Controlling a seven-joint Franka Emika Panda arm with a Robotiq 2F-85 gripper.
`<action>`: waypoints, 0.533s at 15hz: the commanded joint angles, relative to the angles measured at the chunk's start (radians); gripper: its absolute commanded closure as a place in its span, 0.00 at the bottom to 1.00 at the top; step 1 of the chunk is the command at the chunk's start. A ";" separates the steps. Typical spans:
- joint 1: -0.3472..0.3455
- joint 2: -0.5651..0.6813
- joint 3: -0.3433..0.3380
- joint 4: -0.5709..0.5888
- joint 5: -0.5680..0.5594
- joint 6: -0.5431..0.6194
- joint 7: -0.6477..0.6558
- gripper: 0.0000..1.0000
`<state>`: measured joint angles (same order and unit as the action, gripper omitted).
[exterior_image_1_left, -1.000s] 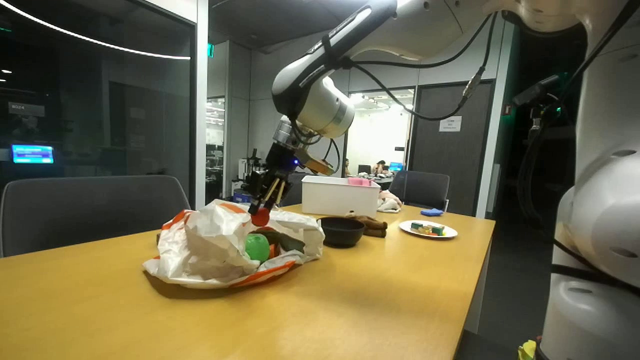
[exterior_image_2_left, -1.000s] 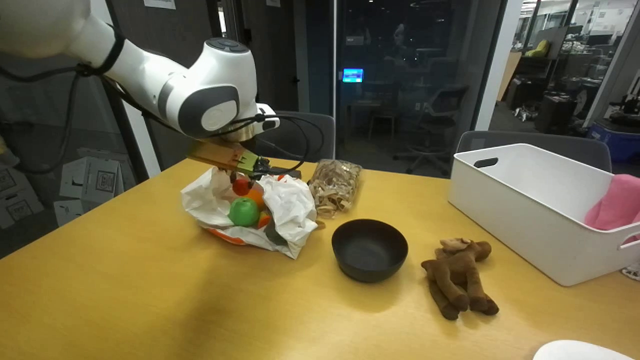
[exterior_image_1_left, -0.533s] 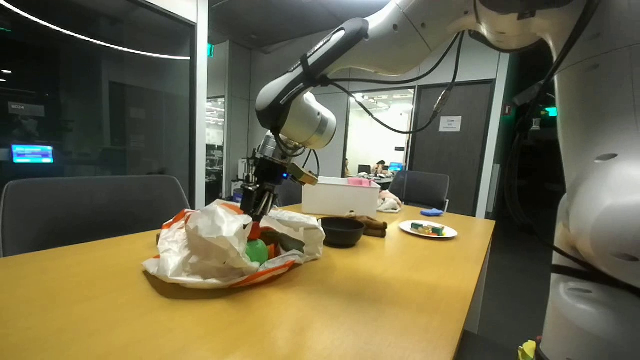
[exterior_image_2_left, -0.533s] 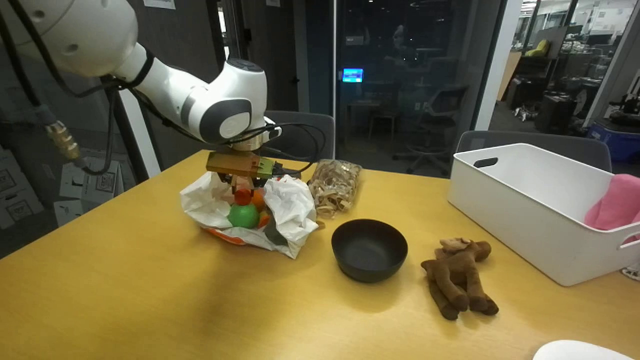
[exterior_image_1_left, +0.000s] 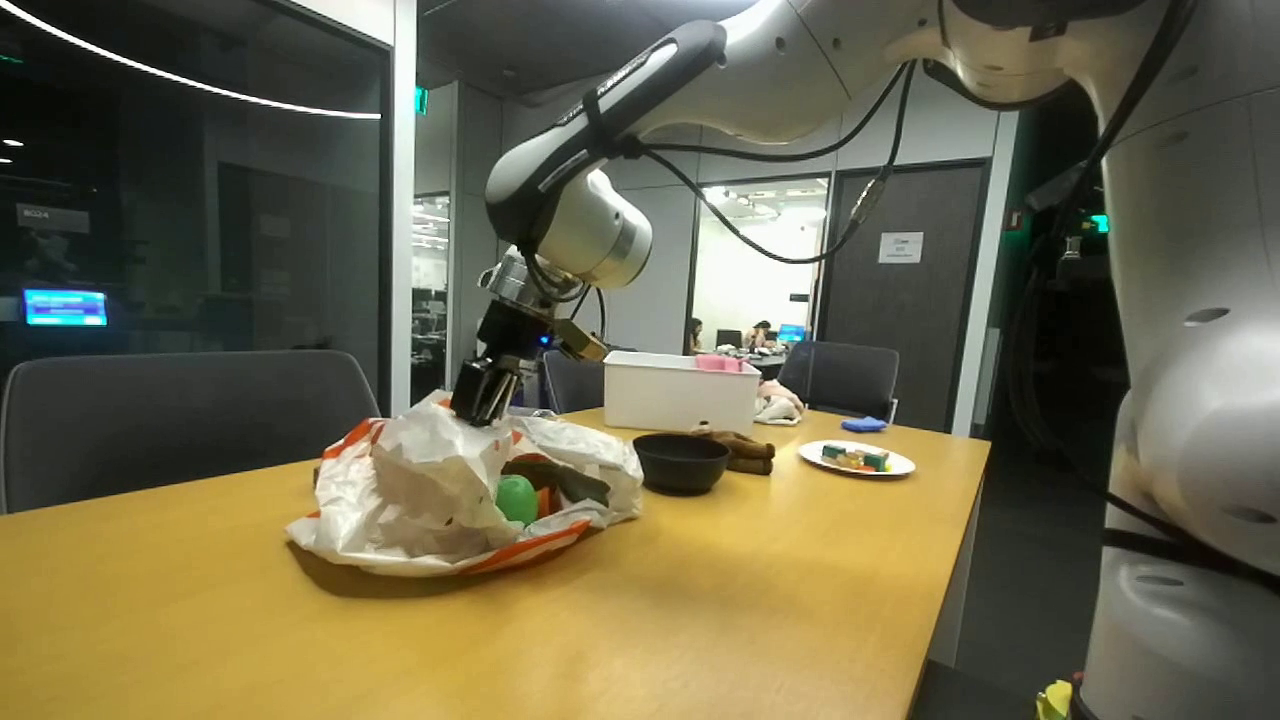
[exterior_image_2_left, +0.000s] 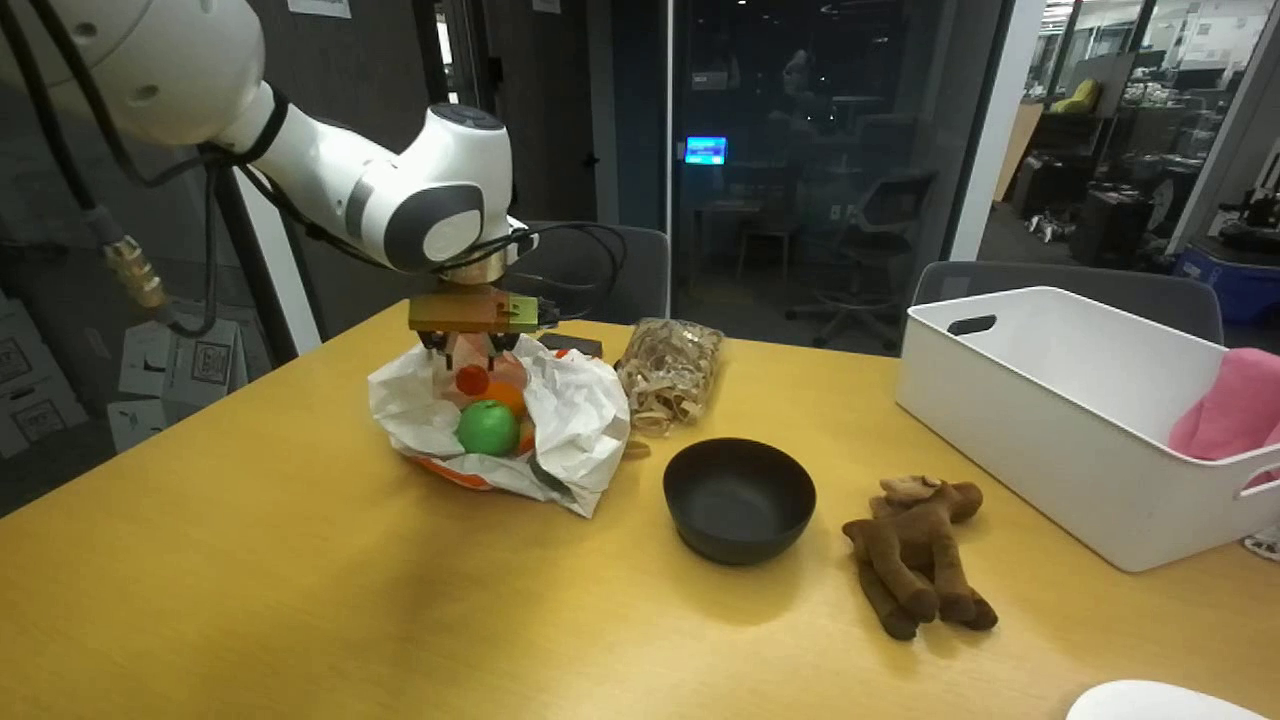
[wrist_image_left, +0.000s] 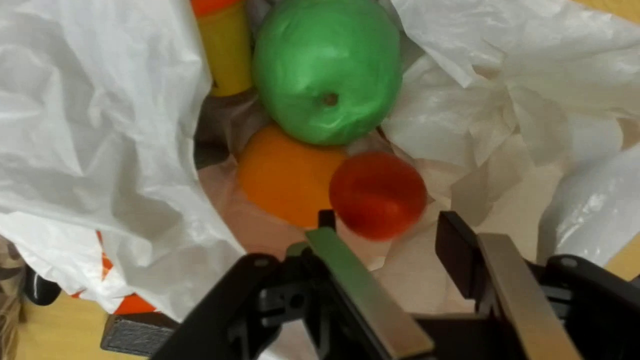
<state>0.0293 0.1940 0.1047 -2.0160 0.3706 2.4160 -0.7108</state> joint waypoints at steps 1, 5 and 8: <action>-0.014 -0.001 0.017 0.019 -0.011 -0.024 -0.007 0.12; 0.002 -0.039 -0.012 0.007 -0.152 -0.102 0.128 0.00; 0.000 -0.087 -0.032 -0.003 -0.278 -0.201 0.251 0.00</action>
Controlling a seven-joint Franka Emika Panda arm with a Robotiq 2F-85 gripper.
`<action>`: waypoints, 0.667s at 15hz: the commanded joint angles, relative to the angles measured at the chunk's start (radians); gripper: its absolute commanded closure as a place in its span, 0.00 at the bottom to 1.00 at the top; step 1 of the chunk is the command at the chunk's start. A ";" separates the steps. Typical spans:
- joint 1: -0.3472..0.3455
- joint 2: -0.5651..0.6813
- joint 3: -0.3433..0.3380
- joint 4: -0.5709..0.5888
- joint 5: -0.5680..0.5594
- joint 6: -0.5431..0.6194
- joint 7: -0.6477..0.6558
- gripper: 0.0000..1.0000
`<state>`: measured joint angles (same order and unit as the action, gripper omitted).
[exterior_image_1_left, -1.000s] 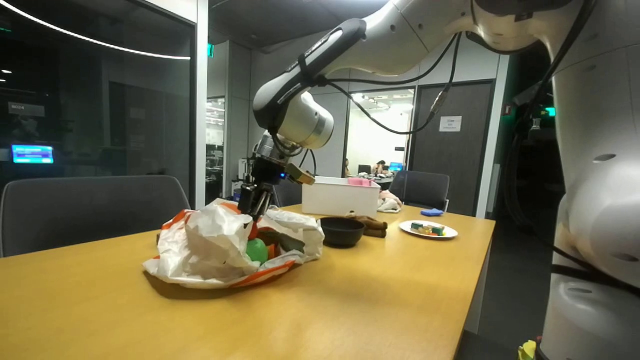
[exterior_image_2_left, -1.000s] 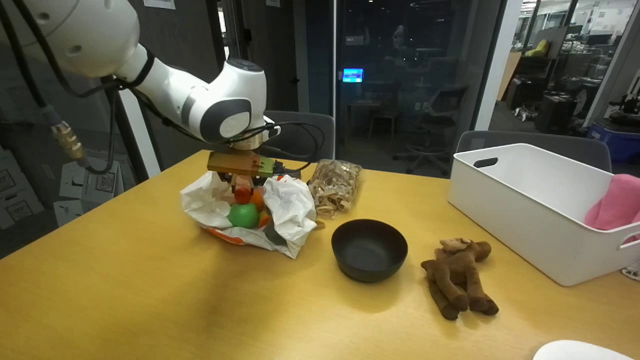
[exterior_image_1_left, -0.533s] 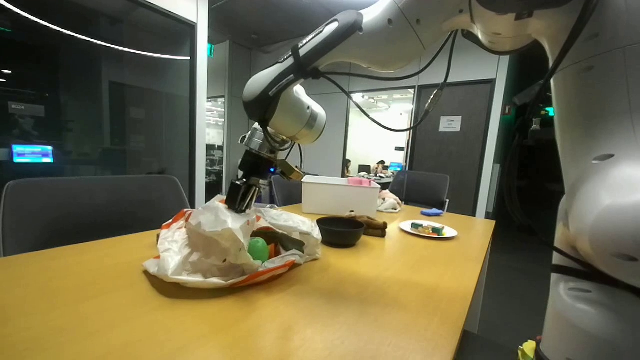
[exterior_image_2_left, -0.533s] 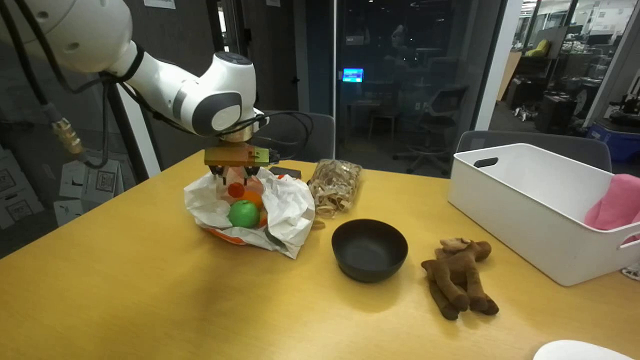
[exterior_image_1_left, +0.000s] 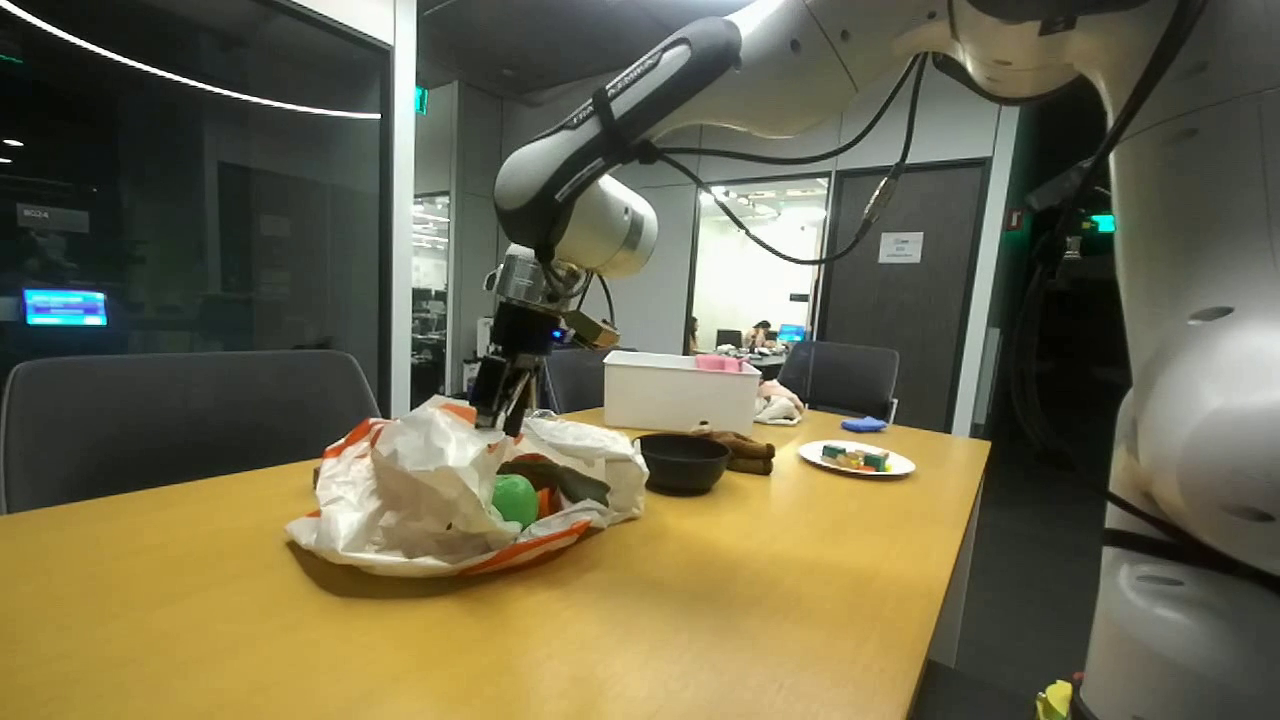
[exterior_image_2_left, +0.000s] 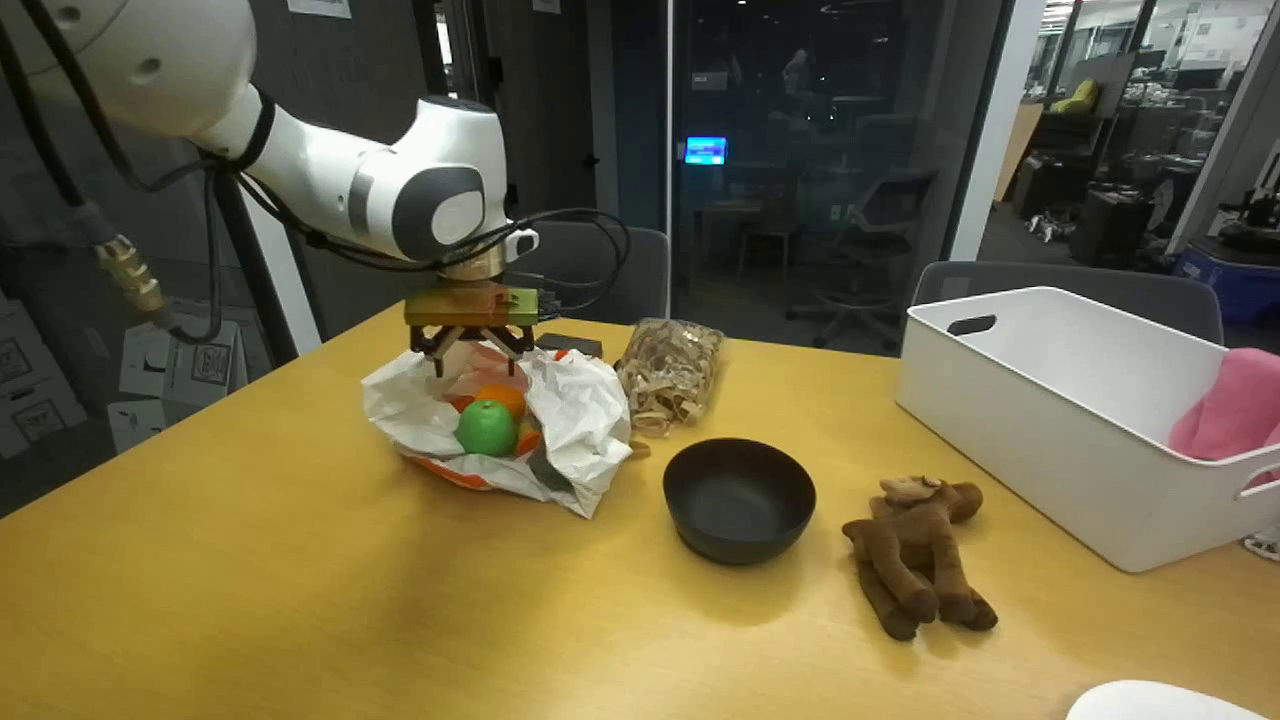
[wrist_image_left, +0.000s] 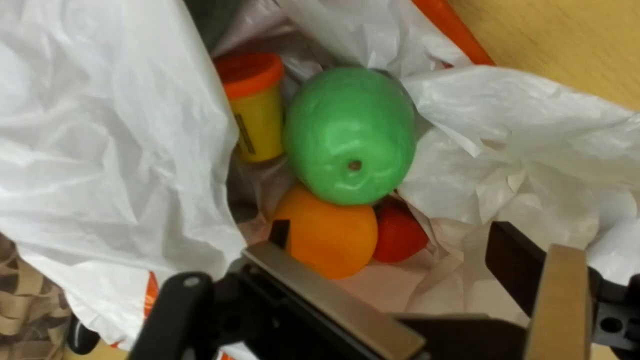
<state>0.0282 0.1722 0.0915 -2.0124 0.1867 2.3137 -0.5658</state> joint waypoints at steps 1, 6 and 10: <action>-0.005 -0.082 -0.023 -0.007 -0.108 -0.147 0.127 0.00; -0.042 -0.152 -0.059 0.000 -0.021 -0.361 0.105 0.00; -0.048 -0.138 -0.081 0.003 0.025 -0.407 0.069 0.00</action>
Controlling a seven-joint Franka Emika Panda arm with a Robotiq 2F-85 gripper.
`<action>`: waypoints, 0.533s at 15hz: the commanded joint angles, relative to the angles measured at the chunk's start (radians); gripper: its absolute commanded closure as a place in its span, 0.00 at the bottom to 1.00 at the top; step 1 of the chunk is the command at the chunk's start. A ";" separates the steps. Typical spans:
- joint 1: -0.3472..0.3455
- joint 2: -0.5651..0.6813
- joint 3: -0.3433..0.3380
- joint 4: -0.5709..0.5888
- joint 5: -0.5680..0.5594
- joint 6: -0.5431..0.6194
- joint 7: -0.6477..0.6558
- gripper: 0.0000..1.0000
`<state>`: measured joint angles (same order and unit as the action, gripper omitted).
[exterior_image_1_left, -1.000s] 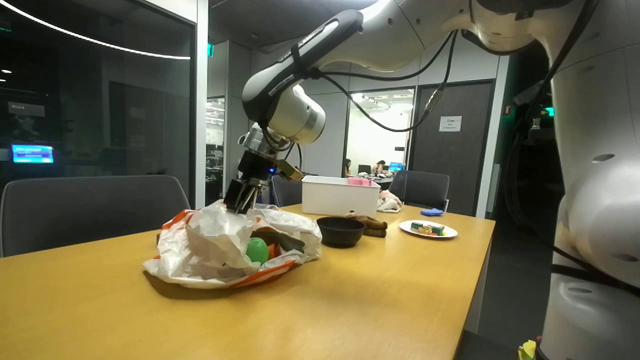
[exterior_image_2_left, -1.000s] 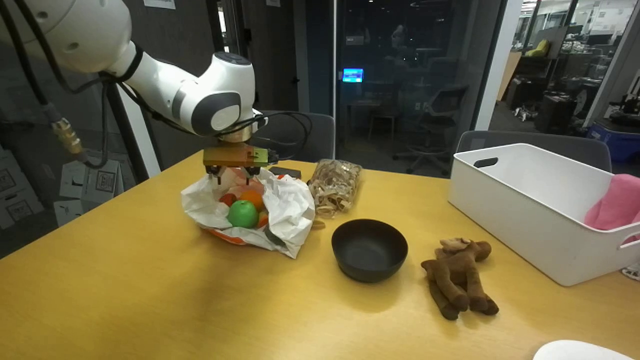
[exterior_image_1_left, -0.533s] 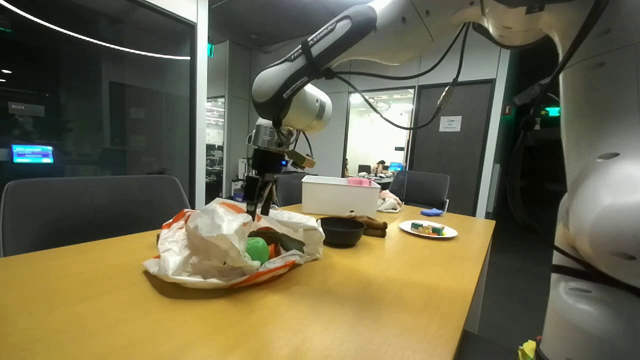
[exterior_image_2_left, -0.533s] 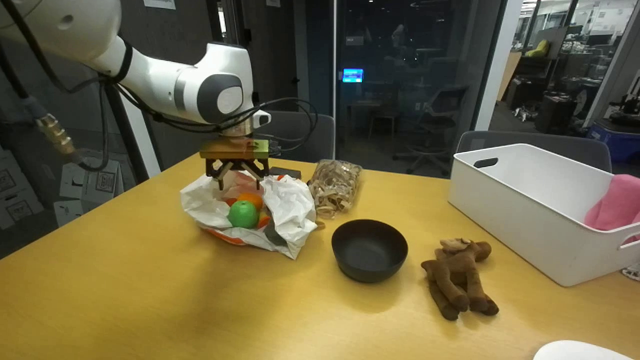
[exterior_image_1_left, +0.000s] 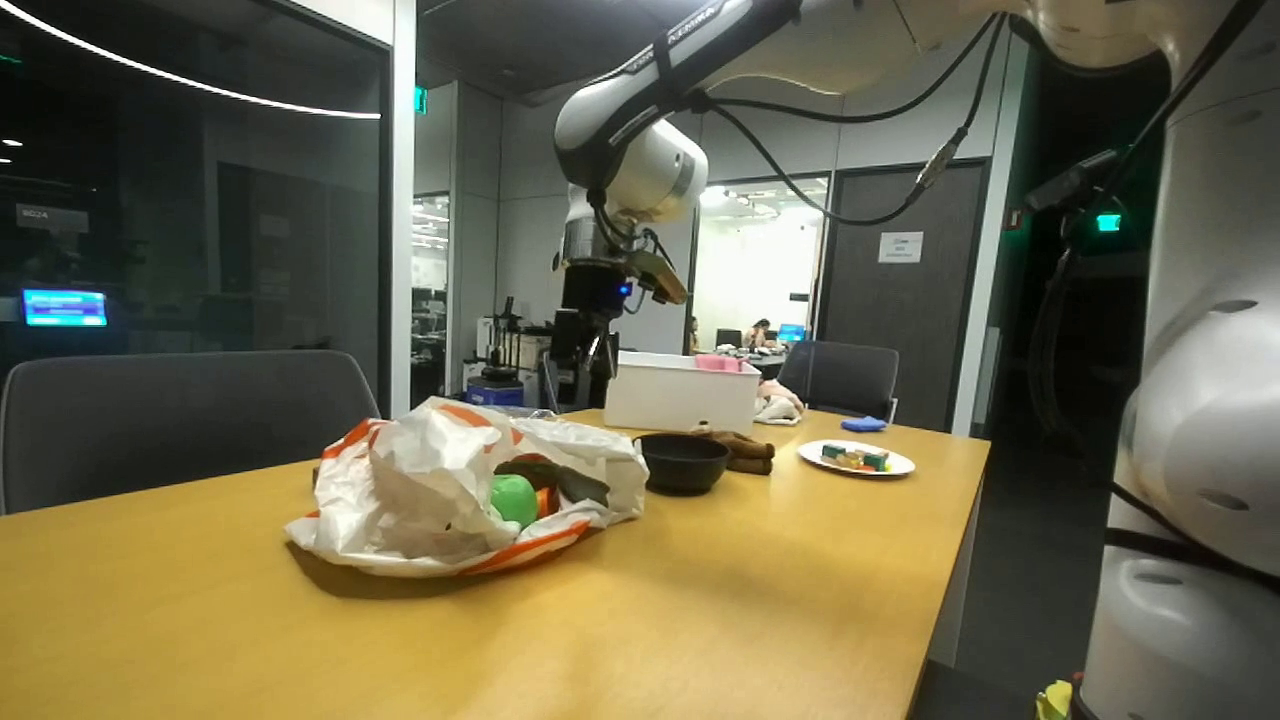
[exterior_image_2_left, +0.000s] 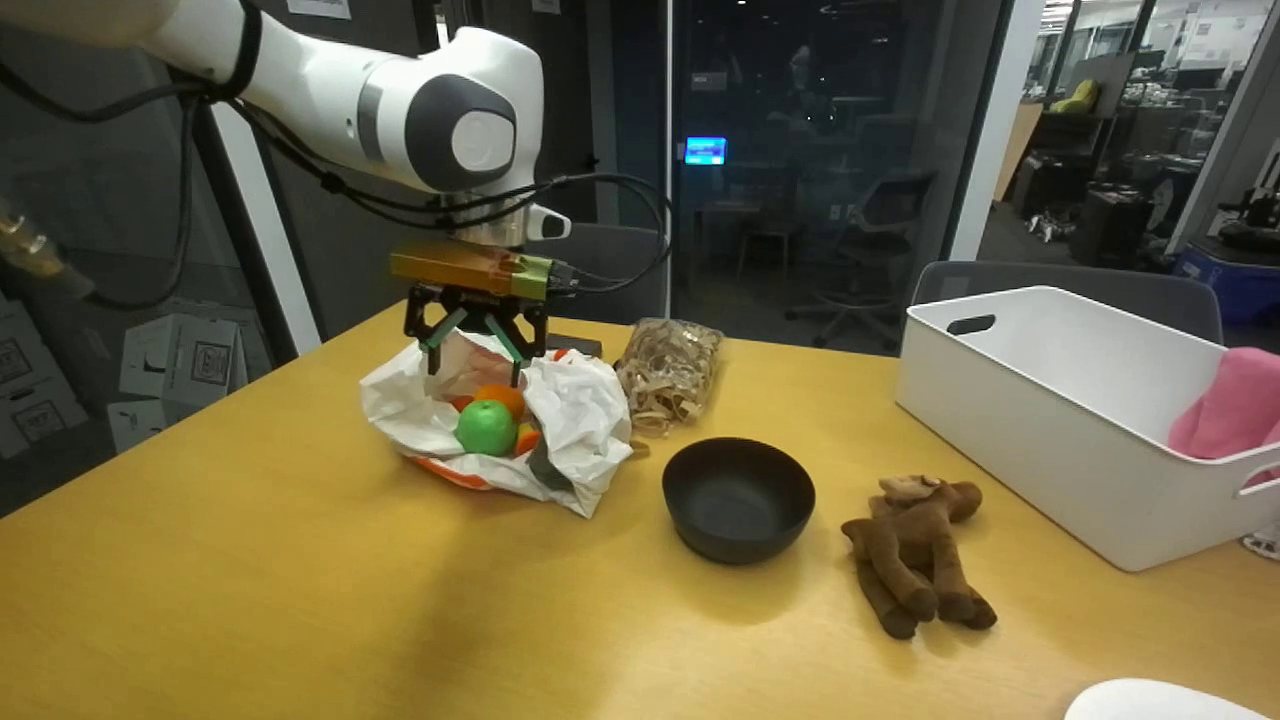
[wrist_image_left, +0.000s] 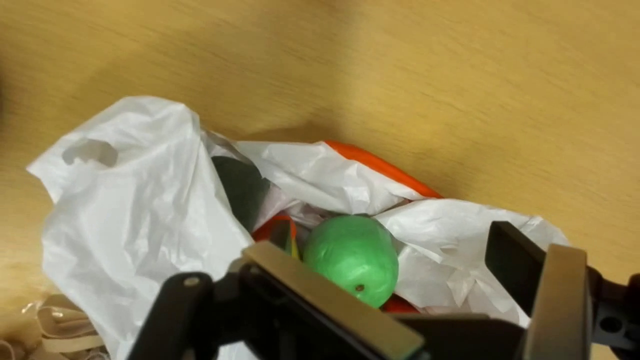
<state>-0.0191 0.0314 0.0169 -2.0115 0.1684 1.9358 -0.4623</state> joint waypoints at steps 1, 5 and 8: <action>0.004 0.010 -0.004 -0.003 0.049 -0.016 -0.057 0.00; 0.045 0.033 0.045 -0.025 0.062 0.029 -0.138 0.00; 0.089 0.053 0.095 -0.032 0.042 0.132 -0.197 0.00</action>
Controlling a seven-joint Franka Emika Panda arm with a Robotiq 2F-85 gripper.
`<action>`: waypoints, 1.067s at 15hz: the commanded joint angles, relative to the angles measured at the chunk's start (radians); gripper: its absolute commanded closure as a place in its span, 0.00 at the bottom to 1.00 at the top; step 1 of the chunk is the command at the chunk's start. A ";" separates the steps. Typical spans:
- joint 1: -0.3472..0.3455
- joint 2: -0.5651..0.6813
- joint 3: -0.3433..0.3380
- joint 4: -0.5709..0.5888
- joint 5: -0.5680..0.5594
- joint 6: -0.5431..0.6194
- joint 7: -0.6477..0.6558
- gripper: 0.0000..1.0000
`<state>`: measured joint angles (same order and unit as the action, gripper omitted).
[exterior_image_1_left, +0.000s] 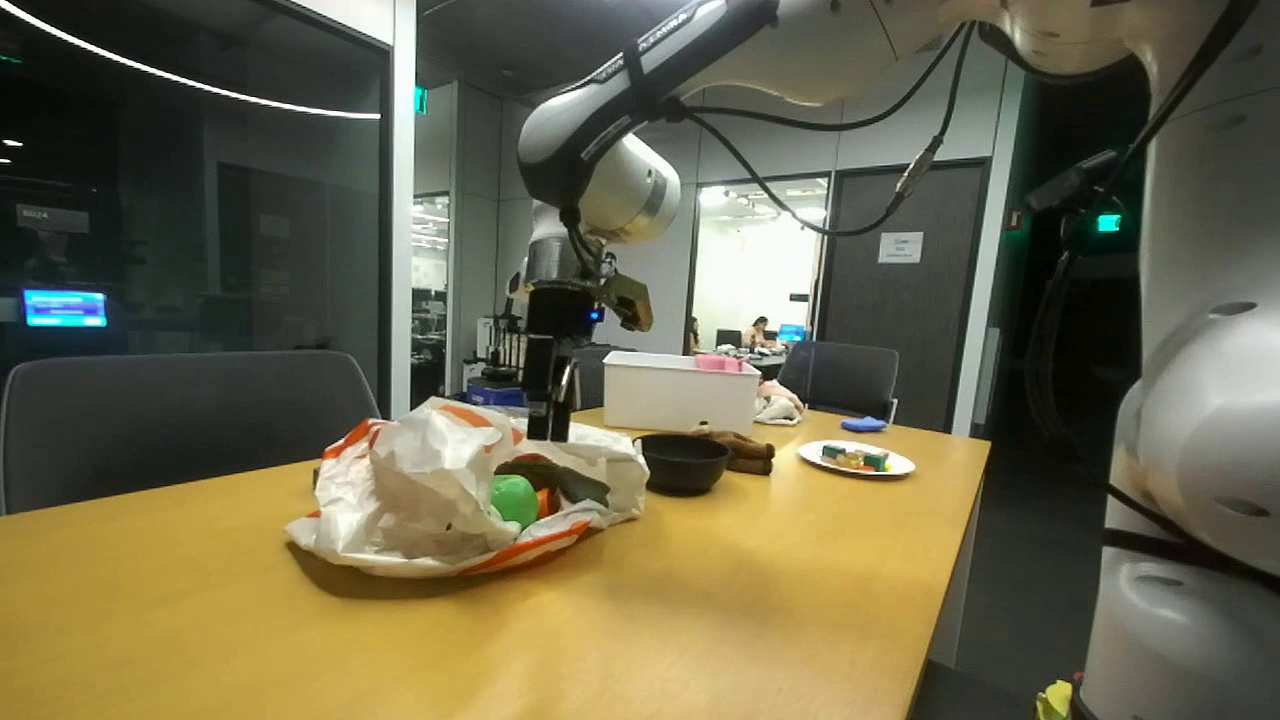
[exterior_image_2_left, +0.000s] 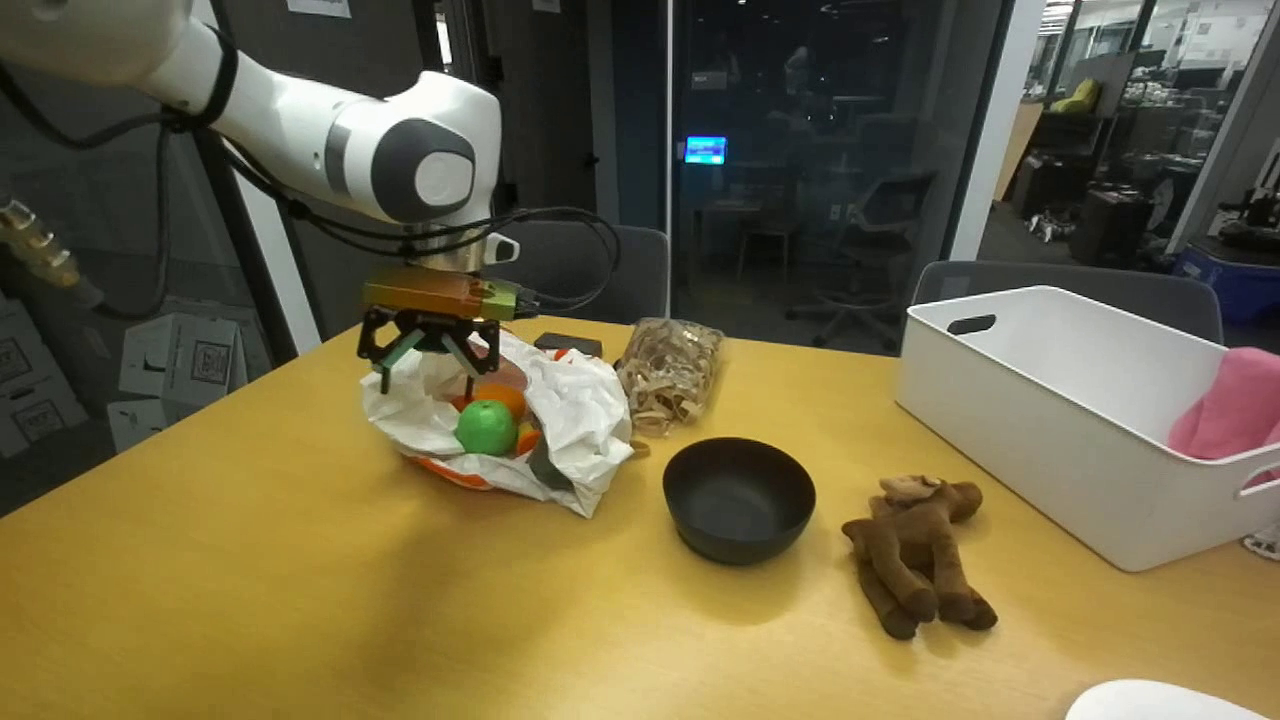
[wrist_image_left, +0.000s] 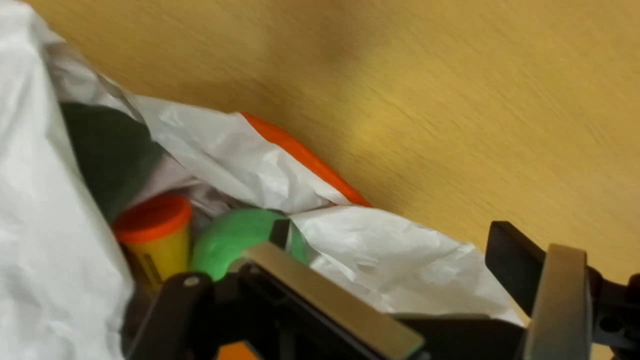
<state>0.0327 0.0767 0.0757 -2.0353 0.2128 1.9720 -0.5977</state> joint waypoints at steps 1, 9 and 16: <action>0.048 0.020 0.048 -0.006 -0.011 0.139 -0.079 0.00; 0.032 0.116 0.068 -0.010 -0.057 0.366 -0.228 0.26; -0.012 0.110 0.092 0.021 0.172 0.289 -0.348 0.80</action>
<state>0.0514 0.1997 0.1446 -2.0388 0.2897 2.3088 -0.8864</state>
